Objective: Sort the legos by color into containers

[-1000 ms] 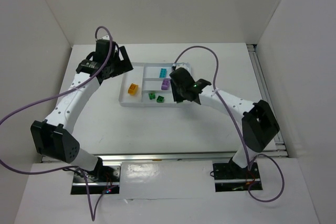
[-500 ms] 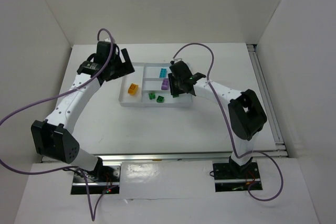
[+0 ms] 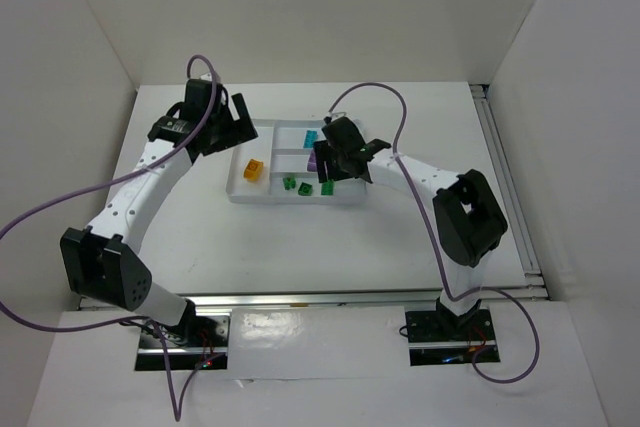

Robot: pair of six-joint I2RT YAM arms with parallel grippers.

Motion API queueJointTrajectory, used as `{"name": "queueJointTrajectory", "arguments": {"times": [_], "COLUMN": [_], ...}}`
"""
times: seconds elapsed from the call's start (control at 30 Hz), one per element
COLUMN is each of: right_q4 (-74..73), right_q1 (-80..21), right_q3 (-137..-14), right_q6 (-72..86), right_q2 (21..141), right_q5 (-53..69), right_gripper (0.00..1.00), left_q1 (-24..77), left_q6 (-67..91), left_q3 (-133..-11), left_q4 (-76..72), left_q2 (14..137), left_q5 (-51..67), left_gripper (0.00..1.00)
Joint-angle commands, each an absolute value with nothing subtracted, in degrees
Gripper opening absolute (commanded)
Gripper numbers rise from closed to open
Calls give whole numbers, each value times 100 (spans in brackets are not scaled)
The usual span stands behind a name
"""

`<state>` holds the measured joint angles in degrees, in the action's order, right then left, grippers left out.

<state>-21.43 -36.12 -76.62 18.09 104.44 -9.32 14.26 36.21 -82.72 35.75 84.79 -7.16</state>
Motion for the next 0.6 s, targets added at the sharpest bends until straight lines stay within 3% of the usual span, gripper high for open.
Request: {"name": "queueJointTrajectory", "arguments": {"times": [0.0, 0.23, 0.27, 0.3, 0.33, 0.4, 0.57], "right_q4": [-2047, -2205, -2206, -2310, -2564, -2715, -3092], "right_q1": [-3665, -3604, -3517, -3394, -3306, -2911, -2031], "right_q3": [-7875, -7822, -7822, -7822, -7770, -7577, -6893], "right_q6": [1749, 1863, 1959, 2073, 2501, 2828, 3592], "right_q2": [10179, 9669, 9598, 9511, 9336, 9115, 8273], "right_q5": [-1142, -1520, -1642, -2174, -2606, -3539, -4095], "right_gripper": [71, 73, 77, 92, 100, 100, 100], "left_q1": [1389, 1389, 1389, 1389, 1389, 1389, 1389], "left_q6": [3560, 3507, 3507, 3507, 3437, 3437, 3331], "left_q3": [-8235, -8235, -8235, -8235, -8235, -8235, -8183], "left_q4": [3463, 3463, 3463, 3463, 3463, 3463, 3463], "left_q2": [8525, 8525, 8525, 8464, 8464, 8402, 8148], "left_q5": [-642, -642, -642, -642, -642, -781, -984], "left_gripper": [95, 95, 95, 95, 95, 95, 95]}}
